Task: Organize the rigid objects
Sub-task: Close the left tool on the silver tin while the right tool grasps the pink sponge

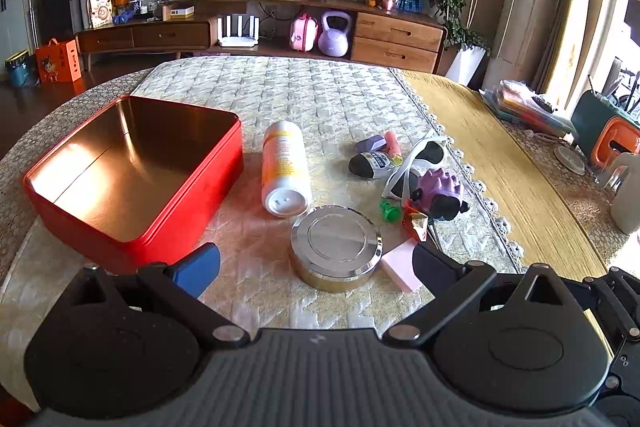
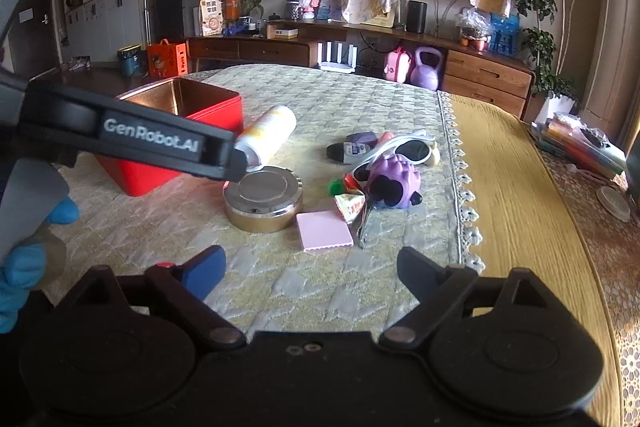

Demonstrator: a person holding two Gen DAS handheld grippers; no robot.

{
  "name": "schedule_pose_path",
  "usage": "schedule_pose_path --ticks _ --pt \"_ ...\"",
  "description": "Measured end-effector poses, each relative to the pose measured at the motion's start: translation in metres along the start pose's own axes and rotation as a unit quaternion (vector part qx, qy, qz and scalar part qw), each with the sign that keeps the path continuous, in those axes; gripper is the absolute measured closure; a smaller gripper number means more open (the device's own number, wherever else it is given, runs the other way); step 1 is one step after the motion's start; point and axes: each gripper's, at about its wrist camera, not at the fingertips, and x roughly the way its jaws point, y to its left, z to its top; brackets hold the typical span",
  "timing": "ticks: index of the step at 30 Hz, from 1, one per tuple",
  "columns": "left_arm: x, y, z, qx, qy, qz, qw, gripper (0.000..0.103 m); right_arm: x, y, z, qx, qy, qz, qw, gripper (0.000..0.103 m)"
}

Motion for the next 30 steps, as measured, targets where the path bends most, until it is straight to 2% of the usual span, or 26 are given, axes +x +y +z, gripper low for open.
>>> schedule_pose_path --ticks 3,6,9,16,26,30 --pt "0.021 -0.004 0.006 0.001 0.020 0.002 0.9998 0.000 0.018 -0.004 0.003 -0.009 0.011 0.019 1.000 0.018" --pt "0.039 -0.005 0.008 0.000 0.040 -0.006 0.9992 0.000 0.036 -0.006 0.002 -0.009 0.030 0.032 0.999 0.019" --pt "0.052 -0.008 0.006 0.009 0.054 0.001 0.9985 0.000 0.050 -0.011 -0.003 0.004 0.052 0.043 0.998 0.021" --pt "0.073 -0.010 0.007 0.005 0.069 0.004 0.9976 0.000 0.065 -0.019 -0.003 0.017 0.055 0.058 0.997 0.022" --pt "0.095 -0.007 0.010 0.000 0.082 0.022 0.9964 0.000 0.076 -0.024 0.006 0.021 0.050 0.045 0.998 0.030" --pt "0.095 -0.007 0.008 0.006 0.074 0.021 0.9970 0.001 0.077 -0.020 0.006 0.011 0.047 0.026 0.998 0.036"
